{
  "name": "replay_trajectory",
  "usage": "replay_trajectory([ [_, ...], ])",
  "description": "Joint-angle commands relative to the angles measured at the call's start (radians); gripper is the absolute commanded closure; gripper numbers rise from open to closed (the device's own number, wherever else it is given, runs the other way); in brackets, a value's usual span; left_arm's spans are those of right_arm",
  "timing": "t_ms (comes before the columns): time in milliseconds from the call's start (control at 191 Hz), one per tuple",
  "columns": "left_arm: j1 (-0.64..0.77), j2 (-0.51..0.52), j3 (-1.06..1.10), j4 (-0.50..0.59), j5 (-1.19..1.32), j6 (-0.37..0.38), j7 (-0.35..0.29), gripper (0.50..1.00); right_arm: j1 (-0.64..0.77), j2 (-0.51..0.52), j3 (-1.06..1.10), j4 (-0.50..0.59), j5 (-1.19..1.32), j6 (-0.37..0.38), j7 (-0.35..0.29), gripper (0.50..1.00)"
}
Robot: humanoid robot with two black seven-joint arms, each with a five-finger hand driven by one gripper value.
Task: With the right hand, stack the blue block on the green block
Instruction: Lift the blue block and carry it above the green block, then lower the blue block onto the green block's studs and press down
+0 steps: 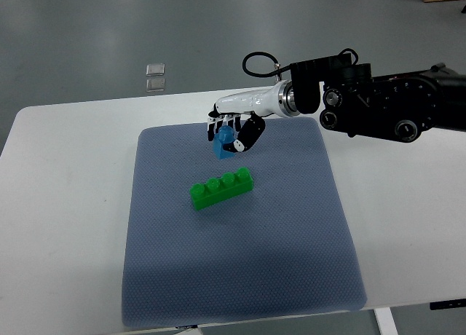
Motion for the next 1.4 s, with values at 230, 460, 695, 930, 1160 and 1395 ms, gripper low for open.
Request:
replay_trajectory([
  [230,0.0,0.0,-0.001,0.001,0.0,0.0,0.0,0.5,-0.007,-0.013,-0.004,0.07,0.041,-0.032,-0.036,0.916],
  [460,0.0,0.0,0.001,0.001,0.0,0.0,0.0,0.5,-0.01,-0.009,-0.009,0.092,0.018,-0.06,-0.038,0.916],
  [695,0.0,0.0,0.001,0.001,0.0,0.0,0.0,0.5,-0.067,-0.006,-0.01,0.084,-0.03,-0.075,-0.036,0.914],
  [930,0.0,0.0,0.001,0.001,0.0,0.0,0.0,0.5,-0.081,-0.008,-0.007,0.075,-0.057,-0.08,-0.035,0.914],
  [1160,0.0,0.0,0.001,0.001,0.0,0.0,0.0,0.5,-0.096,-0.003,-0.007,0.064,-0.066,-0.087,-0.035,0.914],
  [1395,0.0,0.0,0.001,-0.001,0.0,0.0,0.0,0.5,-0.111,0.0,-0.007,0.05,-0.106,-0.107,-0.033,0.918],
])
